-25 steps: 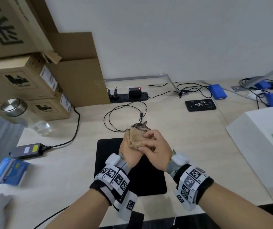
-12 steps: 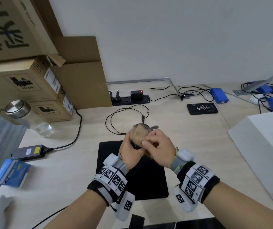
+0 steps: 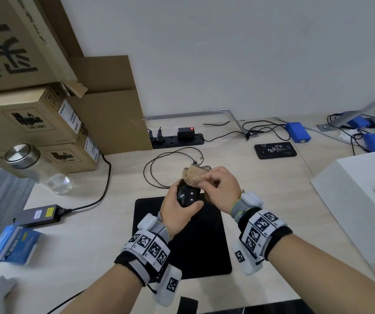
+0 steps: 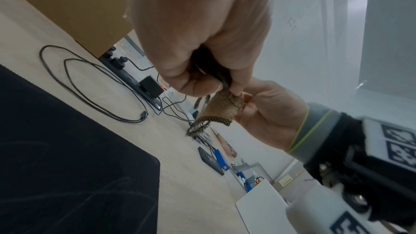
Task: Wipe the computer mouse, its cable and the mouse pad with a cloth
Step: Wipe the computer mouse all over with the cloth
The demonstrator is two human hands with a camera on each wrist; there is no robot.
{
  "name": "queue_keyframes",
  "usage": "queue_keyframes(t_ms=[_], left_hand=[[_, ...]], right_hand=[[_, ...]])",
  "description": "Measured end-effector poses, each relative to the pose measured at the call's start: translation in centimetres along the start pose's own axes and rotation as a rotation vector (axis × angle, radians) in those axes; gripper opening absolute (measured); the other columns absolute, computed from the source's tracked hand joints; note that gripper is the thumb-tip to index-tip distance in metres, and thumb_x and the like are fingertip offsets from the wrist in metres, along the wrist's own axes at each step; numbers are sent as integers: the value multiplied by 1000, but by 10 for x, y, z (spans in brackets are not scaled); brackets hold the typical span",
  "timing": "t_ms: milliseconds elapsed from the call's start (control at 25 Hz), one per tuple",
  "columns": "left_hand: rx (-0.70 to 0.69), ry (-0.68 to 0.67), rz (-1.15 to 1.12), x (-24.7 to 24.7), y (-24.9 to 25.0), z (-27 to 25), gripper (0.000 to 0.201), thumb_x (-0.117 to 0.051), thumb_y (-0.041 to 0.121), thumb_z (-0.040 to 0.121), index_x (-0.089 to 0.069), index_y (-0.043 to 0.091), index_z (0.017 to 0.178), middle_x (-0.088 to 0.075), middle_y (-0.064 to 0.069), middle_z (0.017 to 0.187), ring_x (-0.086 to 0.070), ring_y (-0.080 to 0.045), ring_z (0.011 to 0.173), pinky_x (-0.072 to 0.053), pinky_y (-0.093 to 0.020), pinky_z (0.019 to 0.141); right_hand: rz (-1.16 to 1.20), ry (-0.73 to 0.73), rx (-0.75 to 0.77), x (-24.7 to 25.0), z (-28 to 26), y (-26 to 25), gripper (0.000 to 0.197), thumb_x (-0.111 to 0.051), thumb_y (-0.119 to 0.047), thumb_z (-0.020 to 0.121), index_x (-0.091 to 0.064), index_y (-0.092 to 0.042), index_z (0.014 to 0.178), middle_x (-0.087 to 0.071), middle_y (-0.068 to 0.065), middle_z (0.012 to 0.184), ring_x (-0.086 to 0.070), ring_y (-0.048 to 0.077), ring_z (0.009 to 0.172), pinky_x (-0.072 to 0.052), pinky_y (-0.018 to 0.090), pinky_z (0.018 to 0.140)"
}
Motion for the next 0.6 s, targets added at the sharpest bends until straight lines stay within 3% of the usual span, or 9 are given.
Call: queue_keyframes(t_ms=[120, 280, 360, 480, 600], left_hand=[[-14, 11, -28, -1, 2, 2, 71, -83, 35, 62, -51, 33, 125, -69, 8, 108, -68, -15, 88, -57, -35, 79], [-38, 22, -7, 2, 6, 3, 76, -80, 27, 60, -52, 24, 131, -68, 14, 110, -64, 3, 101, -53, -23, 91], [-65, -12, 69, 2, 10, 3, 75, -83, 26, 64, -51, 23, 132, -66, 15, 110, -63, 3, 101, -50, -16, 87], [-93, -73, 126, 1, 13, 4, 80, -83, 31, 68, -44, 25, 137, -64, 12, 117, -61, 0, 105, -49, -18, 90], [-100, -89, 128, -1, 13, 2, 85, -83, 32, 67, -41, 25, 141, -62, 12, 121, -59, 2, 108, -48, -17, 92]], right_hand=[[-8, -26, 28, -3, -6, -10, 21, -78, -13, 75, -69, -31, 73, -53, -9, 86, -56, 10, 73, -46, 20, 74], [-70, -159, 151, -15, -24, -20, 6, -78, -22, 74, -76, -24, 79, -55, -5, 87, -58, 12, 76, -45, 20, 71], [-87, -98, 119, -10, -14, -19, 6, -77, -22, 76, -74, -27, 78, -55, -4, 86, -58, 9, 73, -44, 16, 68], [-114, 20, 6, 2, 3, -12, 10, -76, -22, 79, -68, -29, 80, -55, -7, 86, -52, -2, 69, -37, 3, 65], [-137, 54, -68, 5, 9, -4, 6, -73, -26, 81, -68, -28, 82, -58, -4, 94, -52, -2, 72, -35, 2, 63]])
Point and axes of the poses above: each hand's wrist, its own z-axis towards the middle knuckle, its own x-axis out of the back of the hand, y = z × x, the point moved 7 cm from there along z, towards the middle knuckle
